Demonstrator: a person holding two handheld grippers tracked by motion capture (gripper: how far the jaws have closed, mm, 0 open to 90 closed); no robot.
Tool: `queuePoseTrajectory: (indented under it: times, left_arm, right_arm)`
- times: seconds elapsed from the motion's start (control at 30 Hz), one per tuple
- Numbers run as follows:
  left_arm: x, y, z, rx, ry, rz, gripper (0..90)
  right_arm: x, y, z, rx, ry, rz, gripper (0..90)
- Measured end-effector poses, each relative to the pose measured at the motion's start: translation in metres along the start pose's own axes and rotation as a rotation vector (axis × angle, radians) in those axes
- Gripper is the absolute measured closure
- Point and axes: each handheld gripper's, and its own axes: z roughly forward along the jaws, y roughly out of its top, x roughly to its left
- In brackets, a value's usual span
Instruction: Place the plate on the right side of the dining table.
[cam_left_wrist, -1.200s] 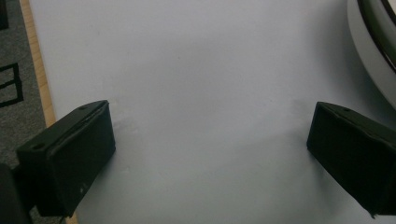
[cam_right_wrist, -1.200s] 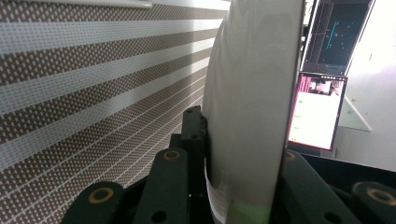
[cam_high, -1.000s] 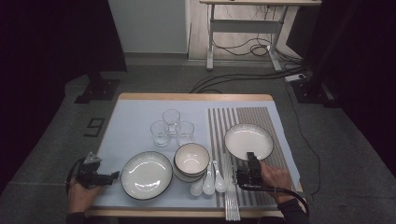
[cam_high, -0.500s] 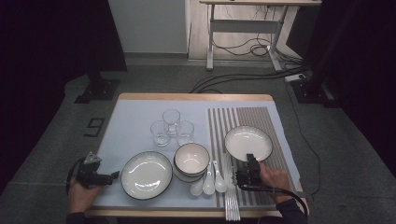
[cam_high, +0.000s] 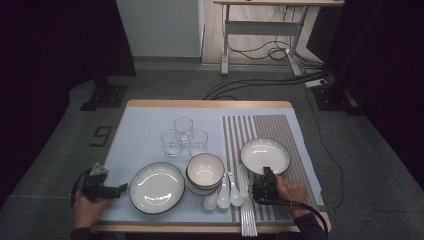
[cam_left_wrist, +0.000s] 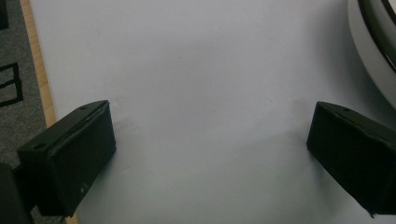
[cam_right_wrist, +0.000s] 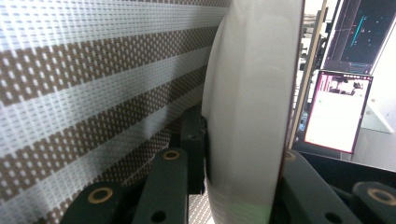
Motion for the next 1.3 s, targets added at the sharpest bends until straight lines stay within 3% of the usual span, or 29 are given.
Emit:
queuePoseTrajectory:
  times: [0.33,0.5,0.77,0.83,1.0,1.3]
  left_arm:
    - [0.0,0.0,0.0,0.0,0.0,0.0,1.0]
    - [0.0,0.0,0.0,0.0,0.0,0.0,1.0]
    - [0.0,0.0,0.0,-0.002,0.001,0.0,1.0]
    - [0.0,0.0,0.0,0.0,0.001,0.0,1.0]
    - [0.0,0.0,0.0,-0.001,0.001,0.0,1.0]
    - [0.0,0.0,0.0,0.0,0.0,0.0,1.0]
  right_arm:
    - [0.002,0.001,0.002,0.002,0.005,-0.007,75.3]
    - [0.001,0.002,0.001,0.004,0.003,-0.023,59.6]
    - [0.0,0.002,-0.005,0.012,0.021,-0.016,53.3]
    - [0.001,0.001,-0.008,0.007,0.019,-0.017,54.9]
    - [0.003,-0.003,-0.017,-0.006,0.069,-0.005,76.7]
    - [0.008,-0.004,-0.02,-0.016,0.089,-0.005,78.4]
